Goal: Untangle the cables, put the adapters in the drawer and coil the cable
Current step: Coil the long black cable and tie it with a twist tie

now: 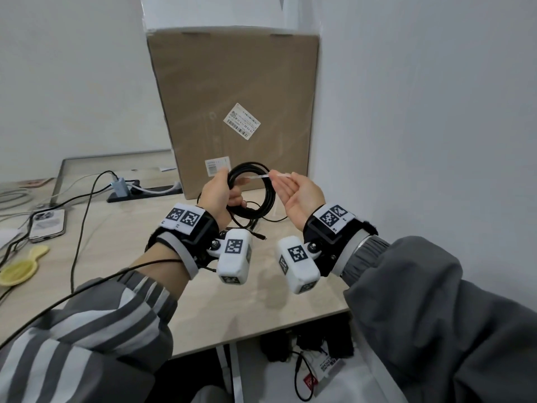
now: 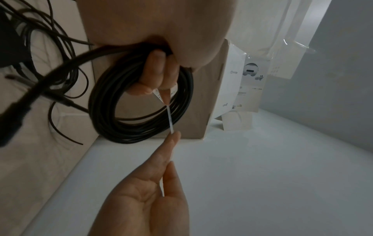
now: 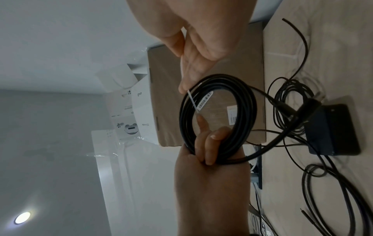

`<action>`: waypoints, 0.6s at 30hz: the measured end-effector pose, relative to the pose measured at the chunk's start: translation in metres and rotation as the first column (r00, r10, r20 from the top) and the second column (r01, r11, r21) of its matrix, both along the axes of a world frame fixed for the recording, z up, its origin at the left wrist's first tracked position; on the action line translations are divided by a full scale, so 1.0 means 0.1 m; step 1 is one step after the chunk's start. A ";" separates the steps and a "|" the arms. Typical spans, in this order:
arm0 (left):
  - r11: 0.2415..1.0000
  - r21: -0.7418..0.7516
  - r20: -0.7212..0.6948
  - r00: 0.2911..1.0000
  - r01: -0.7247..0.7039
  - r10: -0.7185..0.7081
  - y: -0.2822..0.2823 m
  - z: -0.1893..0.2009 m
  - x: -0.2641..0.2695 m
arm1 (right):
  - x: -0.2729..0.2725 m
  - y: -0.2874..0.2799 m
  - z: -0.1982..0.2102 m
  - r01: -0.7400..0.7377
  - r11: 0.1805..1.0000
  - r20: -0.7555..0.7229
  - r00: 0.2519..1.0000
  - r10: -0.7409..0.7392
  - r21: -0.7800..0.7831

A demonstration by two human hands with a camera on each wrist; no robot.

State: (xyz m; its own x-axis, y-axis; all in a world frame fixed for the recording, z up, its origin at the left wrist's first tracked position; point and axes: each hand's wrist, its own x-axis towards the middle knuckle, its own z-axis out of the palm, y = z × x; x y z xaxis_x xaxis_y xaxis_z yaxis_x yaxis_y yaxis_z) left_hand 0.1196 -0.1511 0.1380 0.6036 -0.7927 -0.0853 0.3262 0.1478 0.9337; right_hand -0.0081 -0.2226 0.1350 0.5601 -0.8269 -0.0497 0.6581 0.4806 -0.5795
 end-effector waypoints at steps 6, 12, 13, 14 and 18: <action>0.993 0.063 -0.109 0.990 0.102 -0.095 -0.02 0.00 0.05 | 0.06 0.00 -0.05 -0.052 0.998 -0.005 0.999 0.052 -0.025; 0.994 0.101 0.039 0.998 -0.052 0.048 0.00 0.02 0.06 | 0.04 -0.08 -0.10 -0.039 0.992 -0.134 0.991 0.022 -0.120; 0.989 0.131 0.123 0.991 -0.070 0.054 0.00 0.03 0.06 | 0.03 -0.10 -0.11 -0.029 0.980 -0.218 0.976 -0.015 -0.197; 0.984 0.158 0.203 0.978 -0.088 0.055 0.01 0.02 0.06 | 0.01 -0.11 -0.11 -0.025 0.953 -0.314 0.947 -0.074 -0.301; 0.968 0.213 0.460 0.888 -0.133 0.020 0.04 -0.03 0.12 | -0.06 -0.18 -0.12 -0.137 0.727 -0.509 0.799 -0.321 -0.673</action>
State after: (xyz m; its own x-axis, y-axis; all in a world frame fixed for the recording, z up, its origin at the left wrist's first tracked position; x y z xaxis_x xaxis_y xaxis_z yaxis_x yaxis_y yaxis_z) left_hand 0.1320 -0.1470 0.1354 0.6786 -0.7337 0.0350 -0.1416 -0.0840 0.9863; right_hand -0.0144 -0.2401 0.1228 0.5317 -0.8108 0.2449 0.1199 -0.2142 -0.9694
